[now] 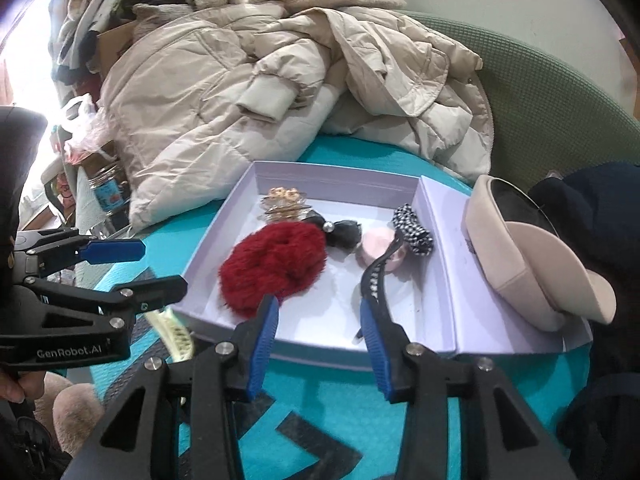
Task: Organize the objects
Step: 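Withdraw both tools from the box toward the cream claw clip and black hair tie, then grasp the cream claw clip with the left tool while the right tool grasps the black hair tie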
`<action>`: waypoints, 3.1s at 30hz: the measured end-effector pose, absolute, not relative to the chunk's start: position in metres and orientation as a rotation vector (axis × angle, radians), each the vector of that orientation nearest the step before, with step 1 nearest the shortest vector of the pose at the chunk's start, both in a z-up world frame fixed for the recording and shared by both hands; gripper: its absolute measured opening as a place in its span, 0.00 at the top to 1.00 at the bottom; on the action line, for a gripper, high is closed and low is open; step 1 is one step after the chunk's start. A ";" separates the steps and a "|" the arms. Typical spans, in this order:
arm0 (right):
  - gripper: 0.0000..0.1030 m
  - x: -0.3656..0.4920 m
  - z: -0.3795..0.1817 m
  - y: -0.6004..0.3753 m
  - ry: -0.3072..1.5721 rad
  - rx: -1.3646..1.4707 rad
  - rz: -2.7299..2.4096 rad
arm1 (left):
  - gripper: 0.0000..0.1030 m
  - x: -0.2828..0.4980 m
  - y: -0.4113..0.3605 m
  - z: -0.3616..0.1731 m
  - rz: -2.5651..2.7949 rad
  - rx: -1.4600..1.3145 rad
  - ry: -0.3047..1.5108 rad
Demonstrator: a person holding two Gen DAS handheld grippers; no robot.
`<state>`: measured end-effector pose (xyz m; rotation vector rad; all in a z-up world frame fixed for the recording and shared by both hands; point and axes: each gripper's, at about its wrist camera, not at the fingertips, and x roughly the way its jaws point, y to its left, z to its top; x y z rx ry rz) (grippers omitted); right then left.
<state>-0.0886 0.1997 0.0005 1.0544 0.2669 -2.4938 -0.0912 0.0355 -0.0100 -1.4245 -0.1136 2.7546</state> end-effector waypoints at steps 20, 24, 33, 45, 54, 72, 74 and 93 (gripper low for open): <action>0.59 -0.040 -0.004 0.182 0.283 1.064 -2.408 | 0.40 -0.026 0.017 -0.016 2.778 -1.465 -0.200; 0.59 -0.038 -0.006 0.180 0.280 1.066 -2.397 | 0.40 -0.025 0.015 -0.018 2.777 -1.476 -0.210; 0.59 -0.037 -0.009 0.176 0.289 1.080 -2.370 | 0.40 -0.019 0.011 -0.023 2.778 -1.489 -0.223; 0.59 -0.030 -0.018 0.172 0.293 1.097 -2.332 | 0.40 -0.012 0.003 -0.033 2.770 -1.512 -0.262; 0.59 -0.027 -0.033 0.167 0.288 1.126 -2.288 | 0.40 -0.008 -0.001 -0.049 2.748 -1.551 -0.283; 0.46 -0.035 -0.068 0.160 0.254 1.190 -2.219 | 0.40 -0.015 -0.009 -0.084 2.682 -1.653 -0.331; 0.46 -0.037 -0.069 0.158 0.245 1.191 -2.207 | 0.40 -0.017 -0.011 -0.085 2.681 -1.653 -0.344; 0.58 -0.039 -0.078 0.165 0.268 1.178 -2.189 | 0.35 -0.043 0.014 -0.070 2.621 -1.556 -0.405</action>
